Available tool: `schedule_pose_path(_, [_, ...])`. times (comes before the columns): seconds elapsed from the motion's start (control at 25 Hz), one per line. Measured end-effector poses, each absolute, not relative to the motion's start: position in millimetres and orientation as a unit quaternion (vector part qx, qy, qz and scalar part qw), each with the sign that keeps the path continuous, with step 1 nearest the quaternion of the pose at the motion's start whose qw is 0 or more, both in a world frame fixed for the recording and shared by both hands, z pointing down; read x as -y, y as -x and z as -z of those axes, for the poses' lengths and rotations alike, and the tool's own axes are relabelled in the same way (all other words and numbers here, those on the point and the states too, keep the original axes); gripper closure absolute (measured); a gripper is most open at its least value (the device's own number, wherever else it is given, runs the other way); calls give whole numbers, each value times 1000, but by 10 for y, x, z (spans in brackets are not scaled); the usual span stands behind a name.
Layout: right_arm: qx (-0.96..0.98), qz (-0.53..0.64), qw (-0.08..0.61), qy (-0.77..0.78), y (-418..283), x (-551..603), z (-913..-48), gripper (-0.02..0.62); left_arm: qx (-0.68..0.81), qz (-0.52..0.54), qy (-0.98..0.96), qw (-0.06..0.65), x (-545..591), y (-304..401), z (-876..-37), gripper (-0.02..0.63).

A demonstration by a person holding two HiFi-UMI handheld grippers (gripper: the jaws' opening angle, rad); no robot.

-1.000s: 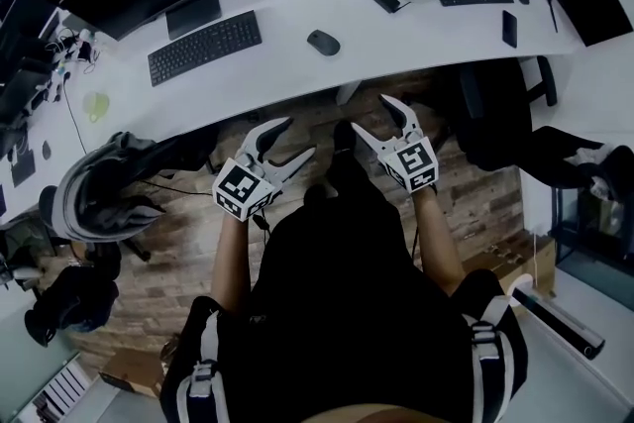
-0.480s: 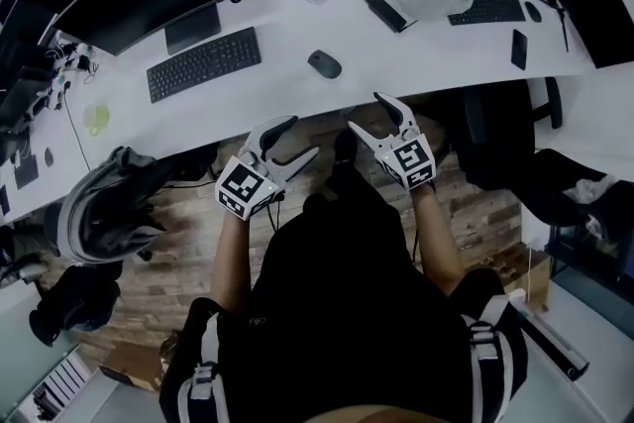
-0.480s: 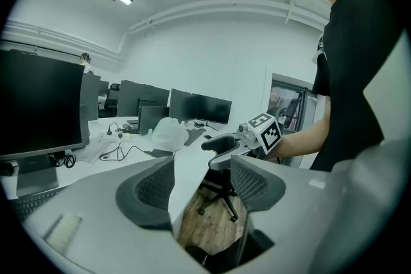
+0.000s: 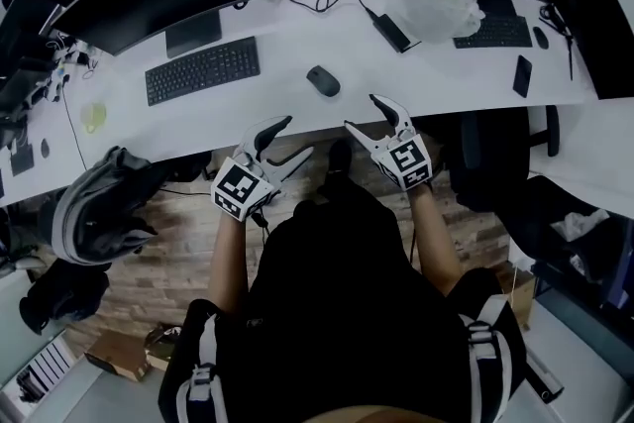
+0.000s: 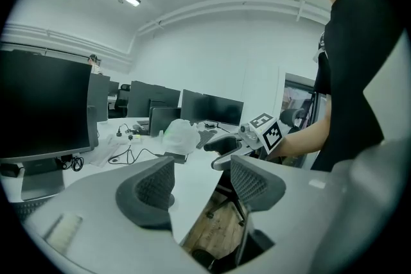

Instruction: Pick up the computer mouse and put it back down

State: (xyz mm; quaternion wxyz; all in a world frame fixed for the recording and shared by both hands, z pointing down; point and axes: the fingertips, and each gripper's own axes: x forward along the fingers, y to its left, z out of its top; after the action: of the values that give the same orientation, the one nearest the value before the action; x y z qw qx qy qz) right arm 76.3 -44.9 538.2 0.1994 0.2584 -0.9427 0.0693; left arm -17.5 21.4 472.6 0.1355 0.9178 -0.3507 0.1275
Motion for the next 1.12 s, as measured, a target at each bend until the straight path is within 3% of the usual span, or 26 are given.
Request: schedule_pose_path(1.12, [964,-22,226,-136,-526,1133,-5529,295,473,-104,-868,108,488,375,-4649,362])
